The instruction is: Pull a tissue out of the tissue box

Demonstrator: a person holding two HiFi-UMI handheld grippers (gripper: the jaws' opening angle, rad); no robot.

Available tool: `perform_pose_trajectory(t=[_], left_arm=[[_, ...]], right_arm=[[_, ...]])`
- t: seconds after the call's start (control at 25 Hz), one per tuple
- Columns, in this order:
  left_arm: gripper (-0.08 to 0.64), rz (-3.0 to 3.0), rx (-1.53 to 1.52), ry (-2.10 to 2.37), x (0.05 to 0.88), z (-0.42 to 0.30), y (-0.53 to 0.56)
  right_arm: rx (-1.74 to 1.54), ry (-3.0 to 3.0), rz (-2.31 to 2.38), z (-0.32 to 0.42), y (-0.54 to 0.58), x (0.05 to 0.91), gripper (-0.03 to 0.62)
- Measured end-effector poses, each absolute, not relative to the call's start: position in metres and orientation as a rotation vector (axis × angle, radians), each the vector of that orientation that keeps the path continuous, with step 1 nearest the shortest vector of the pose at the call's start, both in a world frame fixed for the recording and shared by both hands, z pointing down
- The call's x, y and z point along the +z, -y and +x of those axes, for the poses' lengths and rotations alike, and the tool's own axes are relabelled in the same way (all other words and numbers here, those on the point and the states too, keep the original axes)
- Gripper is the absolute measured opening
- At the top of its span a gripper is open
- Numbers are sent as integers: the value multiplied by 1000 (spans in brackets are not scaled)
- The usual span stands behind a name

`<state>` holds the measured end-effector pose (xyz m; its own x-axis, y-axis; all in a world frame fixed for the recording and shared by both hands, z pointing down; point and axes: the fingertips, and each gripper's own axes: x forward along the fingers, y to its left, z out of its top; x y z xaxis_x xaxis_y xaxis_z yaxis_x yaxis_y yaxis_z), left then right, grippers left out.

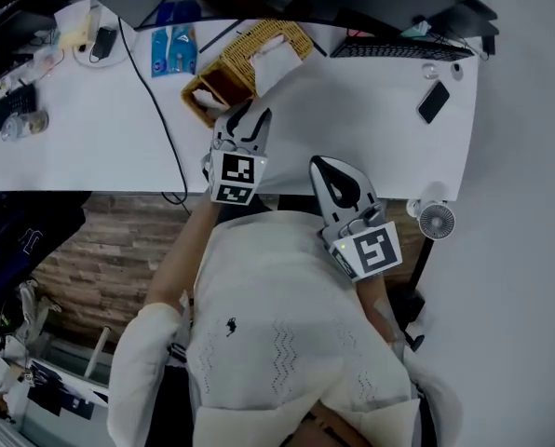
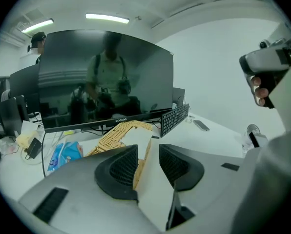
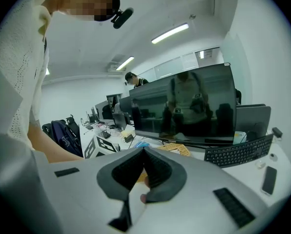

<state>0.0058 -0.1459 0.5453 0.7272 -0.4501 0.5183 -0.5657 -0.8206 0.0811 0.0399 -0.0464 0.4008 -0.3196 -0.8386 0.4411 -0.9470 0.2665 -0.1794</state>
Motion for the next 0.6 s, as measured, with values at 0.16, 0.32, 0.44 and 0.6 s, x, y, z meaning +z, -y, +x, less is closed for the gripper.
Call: perform_pose_trajectory(t=[0.16,0.32,0.44,0.6], left_arm=[[138,2683,808,830,569,9,150],[140,2693,895,827,582,15,154],[140,2702,929,840,588,17,158],[141,2709,970,845,595,21,162]], right_arm=[[622,2239,1718,44,42,404,2],[638,2194,1774,50,35,406,2],[646,2169,1804,52,30,408,2],[665,2140,1833,53,21,412,2]])
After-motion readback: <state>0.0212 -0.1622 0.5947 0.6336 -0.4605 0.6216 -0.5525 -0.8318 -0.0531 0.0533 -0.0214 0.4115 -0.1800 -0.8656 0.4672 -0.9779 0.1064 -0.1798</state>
